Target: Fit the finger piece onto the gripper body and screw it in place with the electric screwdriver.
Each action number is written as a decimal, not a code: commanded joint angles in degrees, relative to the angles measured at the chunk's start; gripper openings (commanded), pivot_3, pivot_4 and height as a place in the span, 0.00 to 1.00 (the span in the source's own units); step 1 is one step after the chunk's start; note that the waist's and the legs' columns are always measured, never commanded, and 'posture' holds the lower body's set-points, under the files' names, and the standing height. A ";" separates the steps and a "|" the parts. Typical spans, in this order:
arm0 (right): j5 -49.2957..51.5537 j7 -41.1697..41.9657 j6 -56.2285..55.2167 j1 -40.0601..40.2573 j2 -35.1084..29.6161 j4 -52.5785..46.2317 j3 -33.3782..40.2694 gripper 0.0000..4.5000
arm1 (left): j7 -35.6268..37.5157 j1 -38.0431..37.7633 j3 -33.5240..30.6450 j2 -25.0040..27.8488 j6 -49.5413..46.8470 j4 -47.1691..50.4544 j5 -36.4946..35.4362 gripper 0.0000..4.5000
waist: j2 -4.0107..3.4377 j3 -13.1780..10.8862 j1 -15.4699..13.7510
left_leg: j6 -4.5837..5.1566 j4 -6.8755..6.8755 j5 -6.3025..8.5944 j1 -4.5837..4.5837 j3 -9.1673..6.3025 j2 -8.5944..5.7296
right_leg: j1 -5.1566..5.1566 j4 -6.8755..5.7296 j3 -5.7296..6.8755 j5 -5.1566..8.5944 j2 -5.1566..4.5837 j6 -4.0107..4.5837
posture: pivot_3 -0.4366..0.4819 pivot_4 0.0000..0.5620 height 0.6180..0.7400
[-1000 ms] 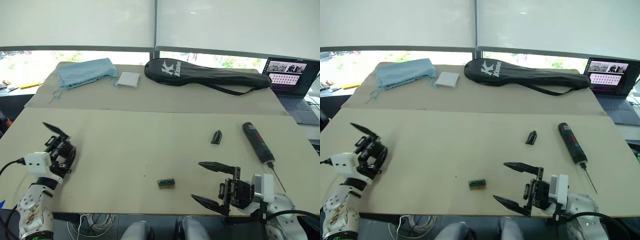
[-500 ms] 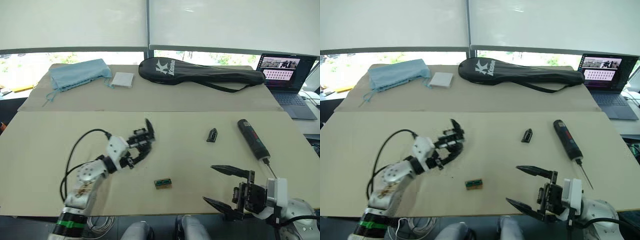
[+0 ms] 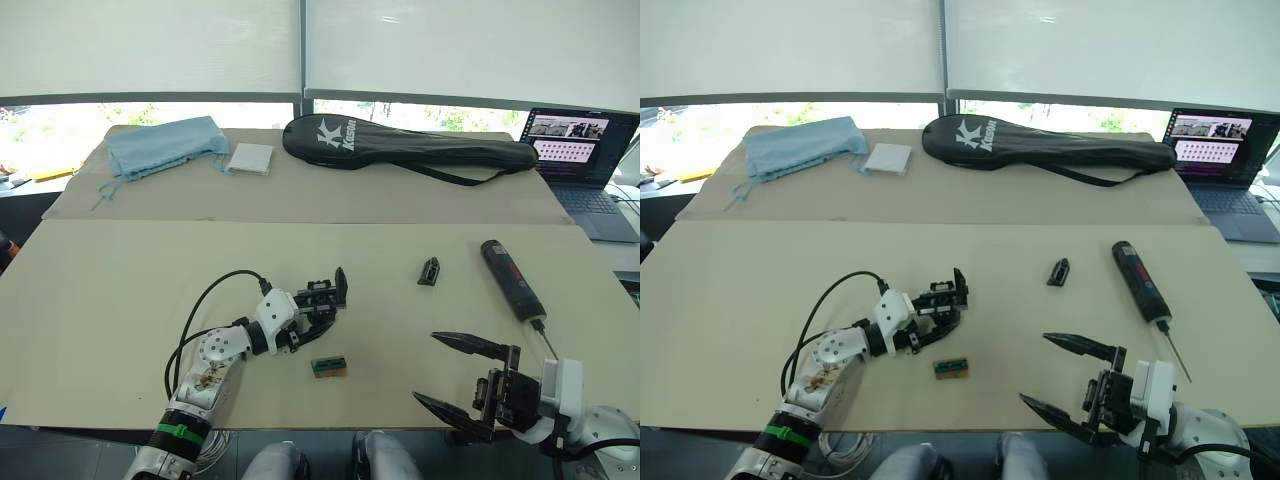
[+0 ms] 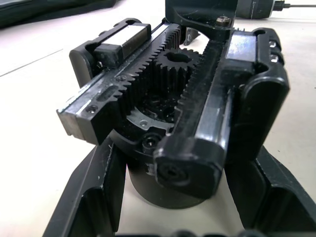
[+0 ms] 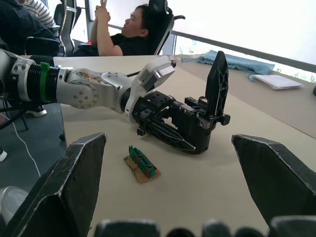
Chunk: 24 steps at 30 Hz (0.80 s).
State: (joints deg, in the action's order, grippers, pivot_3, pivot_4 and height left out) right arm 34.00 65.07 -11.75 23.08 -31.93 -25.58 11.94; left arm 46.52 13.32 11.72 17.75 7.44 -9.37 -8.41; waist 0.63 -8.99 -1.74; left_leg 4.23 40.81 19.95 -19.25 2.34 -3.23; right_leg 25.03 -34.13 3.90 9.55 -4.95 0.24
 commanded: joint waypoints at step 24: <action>-1.10 -0.29 -5.83 5.59 2.04 0.67 0.67 1.00 | 27.96 16.45 -3.16 6.77 0.81 -21.46 -7.99 0.98 | -0.17 0.11 -0.70 | 0.59 0.04 -0.18 -0.05 0.00 -0.05 | 0.03 0.00 0.05 -0.01 0.00 -0.02 | 0.48 0.27 1.00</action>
State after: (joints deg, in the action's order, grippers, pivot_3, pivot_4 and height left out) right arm 32.73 64.90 -16.02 28.12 -29.98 -23.07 11.95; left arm 72.13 27.51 8.38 24.91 6.05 -28.64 -16.88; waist 0.45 -8.87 -2.45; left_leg 4.83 40.86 19.77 -19.30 2.34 -3.28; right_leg 25.05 -34.13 3.96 9.54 -4.94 0.22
